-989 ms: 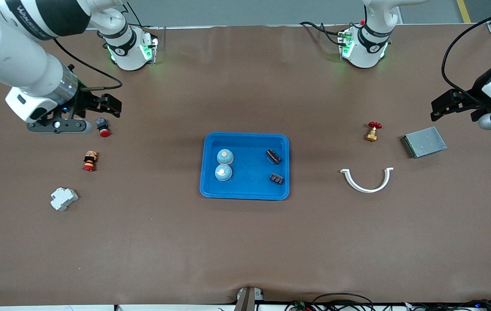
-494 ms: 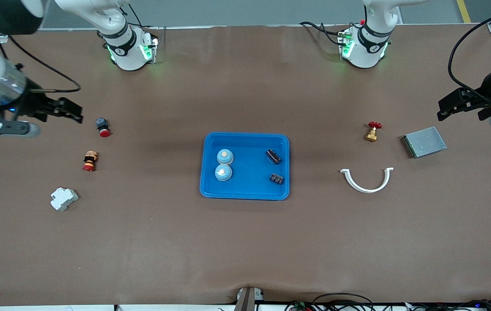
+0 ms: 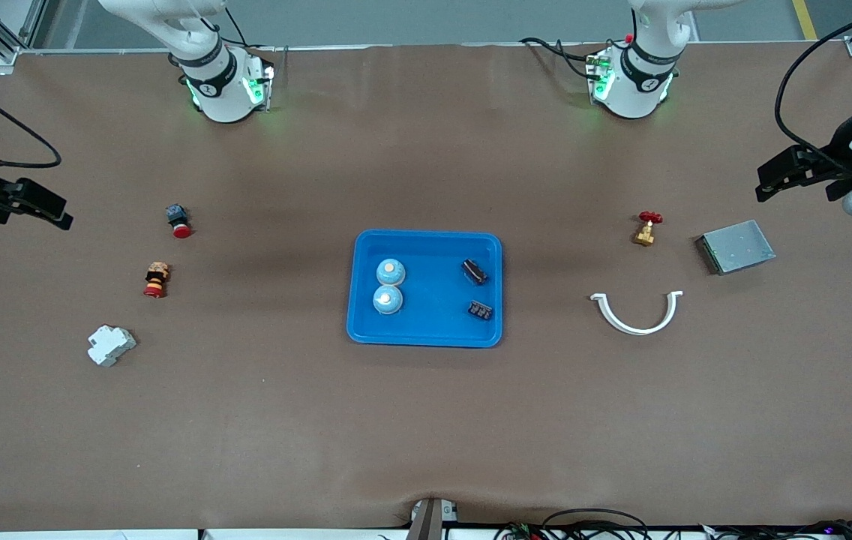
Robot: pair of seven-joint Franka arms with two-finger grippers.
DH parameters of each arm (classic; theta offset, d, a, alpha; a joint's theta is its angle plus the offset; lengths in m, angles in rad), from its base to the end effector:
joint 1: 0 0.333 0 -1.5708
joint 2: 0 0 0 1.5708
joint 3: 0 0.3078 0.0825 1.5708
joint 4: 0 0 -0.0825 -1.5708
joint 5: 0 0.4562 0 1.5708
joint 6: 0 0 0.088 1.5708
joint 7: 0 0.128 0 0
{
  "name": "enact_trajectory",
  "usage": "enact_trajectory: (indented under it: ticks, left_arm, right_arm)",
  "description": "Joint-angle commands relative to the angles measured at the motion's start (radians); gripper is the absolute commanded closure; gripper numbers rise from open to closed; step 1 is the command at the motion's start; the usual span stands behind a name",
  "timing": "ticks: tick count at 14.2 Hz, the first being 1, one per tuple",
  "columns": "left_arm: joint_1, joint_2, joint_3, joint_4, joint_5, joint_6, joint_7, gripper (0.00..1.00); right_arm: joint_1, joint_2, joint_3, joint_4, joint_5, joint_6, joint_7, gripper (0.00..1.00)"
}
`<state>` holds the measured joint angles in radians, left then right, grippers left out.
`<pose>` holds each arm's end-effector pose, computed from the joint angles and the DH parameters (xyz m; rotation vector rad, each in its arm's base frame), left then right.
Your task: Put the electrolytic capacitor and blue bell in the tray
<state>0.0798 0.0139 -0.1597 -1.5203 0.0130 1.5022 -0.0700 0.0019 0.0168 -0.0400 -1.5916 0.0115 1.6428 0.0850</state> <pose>0.6217 -0.0474 0.6081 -3.1281 0.0144 0.0484 0.6386 -0.0228 0.5798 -3.1235 0.1935 -0.0534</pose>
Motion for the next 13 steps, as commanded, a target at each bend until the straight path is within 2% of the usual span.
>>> enact_trajectory:
  ticks: [1,8,13]
  left_arm:
    - [0.014,-0.035,-0.001,-0.034,0.005,0.006,0.01,0.0]
    - [0.021,-0.025,0.003,-0.014,-0.001,0.032,0.001,0.0]
    - [0.02,-0.025,0.005,-0.006,-0.001,0.032,0.006,0.0]
  right_arm:
    - [-0.023,0.006,0.023,-0.008,-0.008,0.051,-0.013,0.0]
    - [-0.054,-0.005,0.02,0.016,-0.007,-0.04,-0.083,0.0]
    - [-0.046,-0.003,0.023,0.036,-0.007,-0.04,-0.083,0.0]
